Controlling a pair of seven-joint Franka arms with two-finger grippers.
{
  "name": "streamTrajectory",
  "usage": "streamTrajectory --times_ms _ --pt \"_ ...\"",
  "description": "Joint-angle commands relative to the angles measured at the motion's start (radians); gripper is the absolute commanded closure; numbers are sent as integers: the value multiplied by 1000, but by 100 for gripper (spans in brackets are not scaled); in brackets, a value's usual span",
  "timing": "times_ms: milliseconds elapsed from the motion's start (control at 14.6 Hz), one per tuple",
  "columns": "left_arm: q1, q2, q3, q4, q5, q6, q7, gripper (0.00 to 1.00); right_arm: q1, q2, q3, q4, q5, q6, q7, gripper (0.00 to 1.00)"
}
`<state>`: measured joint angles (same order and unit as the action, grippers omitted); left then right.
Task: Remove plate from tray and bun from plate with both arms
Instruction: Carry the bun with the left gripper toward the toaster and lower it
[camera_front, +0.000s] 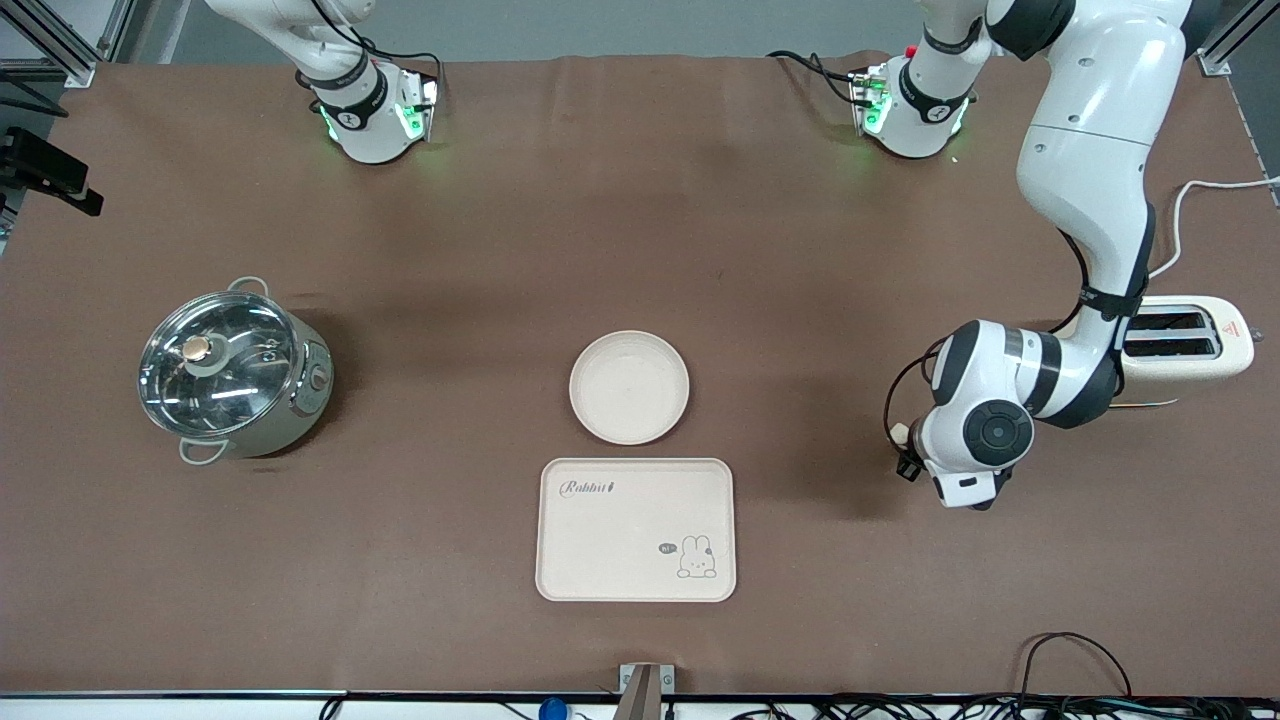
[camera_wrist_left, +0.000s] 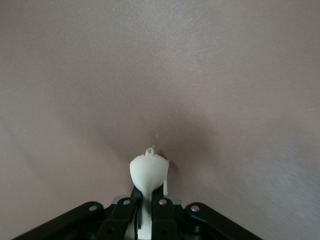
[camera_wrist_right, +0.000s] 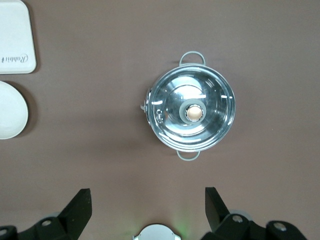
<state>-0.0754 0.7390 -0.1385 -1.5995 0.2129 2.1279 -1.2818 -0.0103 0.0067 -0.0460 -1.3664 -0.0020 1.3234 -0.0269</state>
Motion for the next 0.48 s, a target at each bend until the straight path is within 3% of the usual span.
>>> streamTrajectory --times_ms 0,410 --pt "14 -4 -10 -30 11 21 27 0 46 -11 -52 -46 -13 48 -7 0" --pt "2 -41 -35 -14 11 17 6 0 39 -11 -52 -45 -16 42 -7 0"
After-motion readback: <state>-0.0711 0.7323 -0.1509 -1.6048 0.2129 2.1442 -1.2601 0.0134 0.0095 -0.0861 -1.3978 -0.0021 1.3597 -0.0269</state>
